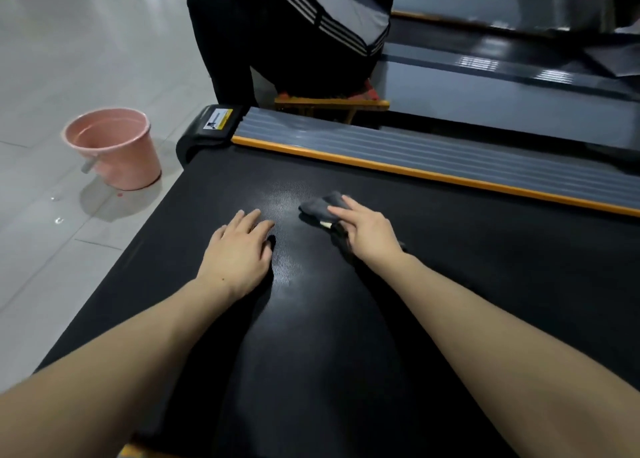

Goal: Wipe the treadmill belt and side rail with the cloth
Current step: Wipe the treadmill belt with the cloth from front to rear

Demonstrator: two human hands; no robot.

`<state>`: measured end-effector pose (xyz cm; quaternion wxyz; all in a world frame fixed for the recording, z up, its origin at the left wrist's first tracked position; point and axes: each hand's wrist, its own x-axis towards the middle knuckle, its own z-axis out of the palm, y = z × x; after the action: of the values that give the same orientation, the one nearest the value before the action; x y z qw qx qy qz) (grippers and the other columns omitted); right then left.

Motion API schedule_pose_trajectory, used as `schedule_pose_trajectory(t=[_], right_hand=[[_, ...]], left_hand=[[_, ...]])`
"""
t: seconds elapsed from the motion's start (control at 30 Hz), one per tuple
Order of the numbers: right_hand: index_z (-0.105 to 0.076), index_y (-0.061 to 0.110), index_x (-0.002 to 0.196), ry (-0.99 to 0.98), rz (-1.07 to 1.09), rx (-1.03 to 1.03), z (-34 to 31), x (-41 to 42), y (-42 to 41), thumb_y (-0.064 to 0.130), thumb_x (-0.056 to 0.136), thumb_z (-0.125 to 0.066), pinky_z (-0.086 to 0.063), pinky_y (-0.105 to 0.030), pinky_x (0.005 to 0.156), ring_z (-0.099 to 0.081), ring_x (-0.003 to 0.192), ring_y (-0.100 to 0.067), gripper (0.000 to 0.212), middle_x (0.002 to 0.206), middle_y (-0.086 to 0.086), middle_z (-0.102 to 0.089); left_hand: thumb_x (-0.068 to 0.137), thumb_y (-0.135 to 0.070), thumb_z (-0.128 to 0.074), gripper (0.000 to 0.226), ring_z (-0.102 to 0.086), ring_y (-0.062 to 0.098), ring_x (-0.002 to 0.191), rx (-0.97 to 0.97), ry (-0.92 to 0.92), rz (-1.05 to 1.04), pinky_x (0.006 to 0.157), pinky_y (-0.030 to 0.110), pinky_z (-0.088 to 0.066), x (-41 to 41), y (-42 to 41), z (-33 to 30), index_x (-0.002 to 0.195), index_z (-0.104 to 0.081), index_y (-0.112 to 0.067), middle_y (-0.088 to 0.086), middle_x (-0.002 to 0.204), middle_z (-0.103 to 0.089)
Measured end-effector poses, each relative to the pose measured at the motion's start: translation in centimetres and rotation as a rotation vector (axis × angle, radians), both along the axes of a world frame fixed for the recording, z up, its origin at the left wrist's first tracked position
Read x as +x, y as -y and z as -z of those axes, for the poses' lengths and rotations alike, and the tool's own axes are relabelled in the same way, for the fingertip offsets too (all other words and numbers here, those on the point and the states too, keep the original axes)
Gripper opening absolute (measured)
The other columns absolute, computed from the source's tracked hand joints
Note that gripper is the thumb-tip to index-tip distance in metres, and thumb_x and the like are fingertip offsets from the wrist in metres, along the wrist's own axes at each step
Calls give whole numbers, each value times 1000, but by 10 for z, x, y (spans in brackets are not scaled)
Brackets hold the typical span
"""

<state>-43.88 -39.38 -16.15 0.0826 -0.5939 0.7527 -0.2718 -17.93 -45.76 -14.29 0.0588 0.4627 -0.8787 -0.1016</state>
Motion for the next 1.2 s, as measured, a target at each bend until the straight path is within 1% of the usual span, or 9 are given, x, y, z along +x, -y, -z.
schedule_pose_trajectory(t=[0.2,0.37,0.43,0.53,0.7,0.83,0.9,1.03,1.2], right_hand=[[-64,35,130,13,282,7,2,-21,54,19,101,-49,-40,-39,111,-48,135,-27,37,156,3,-42],[-60,37,133,-45,566,0,10,-5,74,18,99,-49,-42,-40,104,-53,126,-33,41,154,1,-43],[-59,36,135,-45,573,32,12,10,85,15,97,-50,-43,-39,102,-54,125,-34,43,155,-1,-42],[-59,34,136,-33,535,26,11,41,116,18,98,-49,-40,-39,105,-49,132,-32,42,158,-4,-38],[-57,38,133,-38,275,80,8,110,176,21,102,-47,-41,-40,104,-44,138,-28,37,161,0,-32],[-55,41,136,-42,154,145,8,102,176,27,103,-44,-35,-40,110,-36,143,-24,37,162,5,-29],[-56,41,136,-58,225,128,5,71,150,32,102,-45,-36,-37,110,-43,139,-26,36,160,5,-33],[-60,36,134,-70,603,120,-1,5,82,25,100,-49,-42,-41,102,-52,129,-33,38,157,1,-39],[-61,30,133,-99,712,110,-5,26,97,26,101,-50,-44,-41,97,-51,129,-29,34,155,-3,-41]], left_hand=[[101,-36,-37,47,-18,24,153,-48,58,-19,120,47,-25,7,73,7,147,-43,-30,-1,163,-29],[98,-47,-31,53,-37,33,144,-89,53,-37,112,49,-38,40,126,19,142,-53,-29,6,154,-45],[93,-54,-24,60,-41,33,143,-99,40,-22,111,49,-38,49,128,26,141,-55,-34,6,153,-48],[94,-54,-25,58,-36,27,147,-126,31,-36,114,48,-32,48,131,34,143,-52,-39,2,156,-44],[96,-55,-24,56,-32,22,149,-160,17,-50,116,46,-30,48,129,36,144,-49,-42,-1,157,-43],[97,-55,-24,55,-31,22,149,-153,20,-41,116,47,-30,51,130,35,145,-48,-42,0,158,-42],[98,-55,-25,54,-32,24,149,-145,47,-15,116,47,-31,50,135,32,146,-47,-42,1,158,-41],[96,-57,-22,58,-38,26,146,-160,69,25,112,47,-36,51,140,33,145,-48,-42,3,155,-45],[97,-56,-28,52,-40,24,144,-193,2,-5,111,46,-34,51,134,36,142,-51,-42,2,153,-48]])
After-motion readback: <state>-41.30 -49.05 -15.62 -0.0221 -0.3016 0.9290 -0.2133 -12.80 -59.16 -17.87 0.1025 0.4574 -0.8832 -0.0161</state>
